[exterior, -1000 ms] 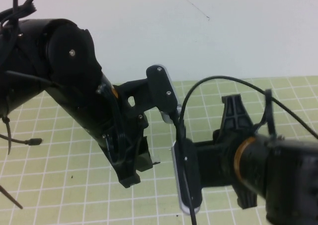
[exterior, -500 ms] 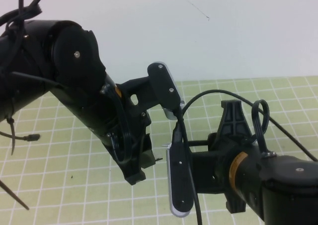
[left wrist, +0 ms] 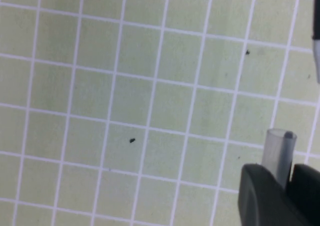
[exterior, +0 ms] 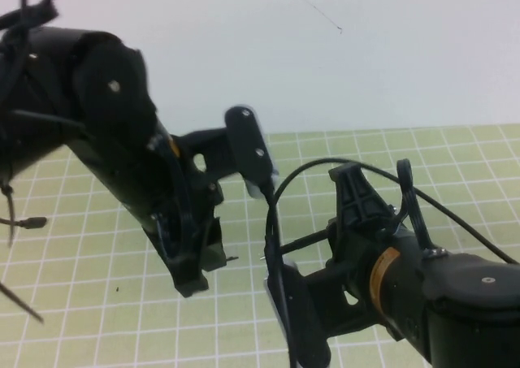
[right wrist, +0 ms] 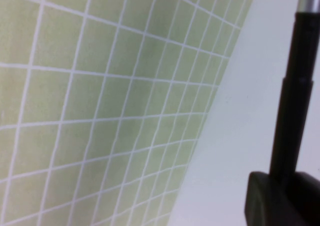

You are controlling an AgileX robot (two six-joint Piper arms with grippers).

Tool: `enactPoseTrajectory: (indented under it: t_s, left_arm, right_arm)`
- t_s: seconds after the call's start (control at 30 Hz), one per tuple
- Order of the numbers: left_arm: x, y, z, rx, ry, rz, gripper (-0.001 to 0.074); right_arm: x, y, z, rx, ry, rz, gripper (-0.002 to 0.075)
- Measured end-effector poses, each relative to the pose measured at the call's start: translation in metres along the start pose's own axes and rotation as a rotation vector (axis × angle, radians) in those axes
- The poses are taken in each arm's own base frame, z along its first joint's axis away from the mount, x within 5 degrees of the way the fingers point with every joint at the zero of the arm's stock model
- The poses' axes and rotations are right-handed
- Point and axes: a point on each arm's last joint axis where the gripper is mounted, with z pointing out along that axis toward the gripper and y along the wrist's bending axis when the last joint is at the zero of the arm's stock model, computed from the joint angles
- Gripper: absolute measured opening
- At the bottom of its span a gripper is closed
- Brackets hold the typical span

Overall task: Cap the pen
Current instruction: Put the cap on the pen

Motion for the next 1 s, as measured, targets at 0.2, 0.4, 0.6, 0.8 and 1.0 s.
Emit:
enactPoseTrajectory:
  t_s: [0.2,0.4,0.6,0.8,1.0]
  left_arm:
    - [0.015,0.019,-0.013,0.128,-0.168,-0.096,0.0069]
    - [0.021,0.018,-0.039,0.115,-0.274,-0.094,0.0069]
    - [0.021,0.013,-0.046,0.116,-0.294,-0.136,0.0069]
    - [0.017,0.012,-0.047,0.143,-0.328,-0.169,0.0069]
    - [0.012,0.010,-0.049,0.184,-0.382,-0.196,0.0069]
  right_arm:
    - [0.000,0.000,0.000,0.003,0.001,0.131,0.0059]
    - [0.010,0.005,0.005,0.084,0.089,-0.009,0.0059]
    - [0.019,0.007,-0.013,0.203,-0.010,-0.065,0.0059]
    - [0.028,0.002,-0.029,0.288,-0.027,-0.104,0.0059]
    - [0.026,-0.003,-0.030,0.358,-0.019,-0.204,0.0059]
